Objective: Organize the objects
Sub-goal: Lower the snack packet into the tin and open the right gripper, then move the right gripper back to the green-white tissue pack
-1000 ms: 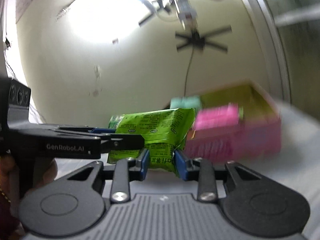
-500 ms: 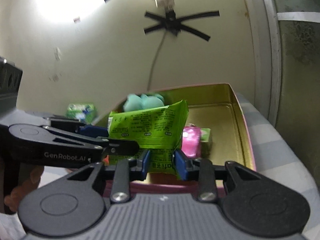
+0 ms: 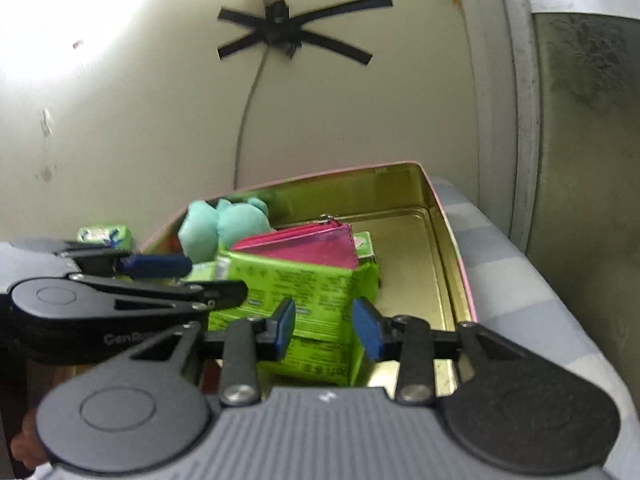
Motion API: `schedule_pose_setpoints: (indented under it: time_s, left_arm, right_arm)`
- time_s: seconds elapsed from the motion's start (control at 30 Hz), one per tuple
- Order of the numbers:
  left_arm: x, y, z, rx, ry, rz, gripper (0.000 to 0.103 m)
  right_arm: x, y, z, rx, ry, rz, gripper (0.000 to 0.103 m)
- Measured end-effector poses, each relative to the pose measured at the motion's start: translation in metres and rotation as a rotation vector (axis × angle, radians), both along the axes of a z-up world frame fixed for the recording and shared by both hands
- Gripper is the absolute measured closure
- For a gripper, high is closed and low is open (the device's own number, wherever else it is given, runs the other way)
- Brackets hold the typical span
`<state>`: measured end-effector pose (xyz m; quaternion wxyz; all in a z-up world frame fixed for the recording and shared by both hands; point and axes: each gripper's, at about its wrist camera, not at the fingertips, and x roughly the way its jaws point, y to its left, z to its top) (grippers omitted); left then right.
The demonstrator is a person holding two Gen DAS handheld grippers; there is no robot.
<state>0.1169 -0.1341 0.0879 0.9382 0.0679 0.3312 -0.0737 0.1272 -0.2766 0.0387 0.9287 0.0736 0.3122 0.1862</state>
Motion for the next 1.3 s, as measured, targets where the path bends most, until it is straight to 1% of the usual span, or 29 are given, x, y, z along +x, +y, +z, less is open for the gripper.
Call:
schedule_pose_setpoints:
  time_s: [0.03,0.1,0.3,0.43,0.6,0.77,0.9,1.0,1.3]
  left_arm:
    - [-0.006,0.001,0.002,-0.018,0.002,-0.007,0.046]
    - [-0.017,0.002,0.004,-0.03,0.005,-0.007,0.046]
    - [-0.06,-0.003,0.006,0.0,0.0,0.002,0.046]
    - [-0.079,0.001,0.008,0.0,0.002,0.015,0.046]
    - [-0.11,0.004,0.01,0.026,-0.025,0.024,0.046]
    - [-0.133,0.013,0.008,0.013,-0.035,0.037,0.046]
    - [-0.149,0.024,0.005,0.002,-0.038,0.059,0.046]
    - [-0.16,0.035,0.0,-0.007,-0.033,0.086,0.045]
    - [-0.178,0.075,-0.022,-0.006,-0.008,0.168,0.045]
  right_arm:
    - [-0.005,-0.002,0.0,0.012,-0.01,-0.004,0.066]
    - [-0.012,-0.002,0.002,0.034,-0.027,-0.014,0.065]
    - [-0.032,-0.003,0.013,0.115,-0.04,-0.026,0.064]
    - [-0.051,-0.002,0.018,0.12,-0.047,-0.016,0.063]
    - [-0.078,0.003,0.022,0.119,-0.062,-0.006,0.061]
    - [-0.102,0.009,0.024,0.121,-0.064,0.004,0.06]
    - [-0.119,0.018,0.019,0.118,-0.06,0.018,0.058]
    - [-0.129,0.028,0.012,0.113,-0.04,0.039,0.058]
    - [-0.139,0.075,-0.015,0.074,0.035,0.117,0.058]
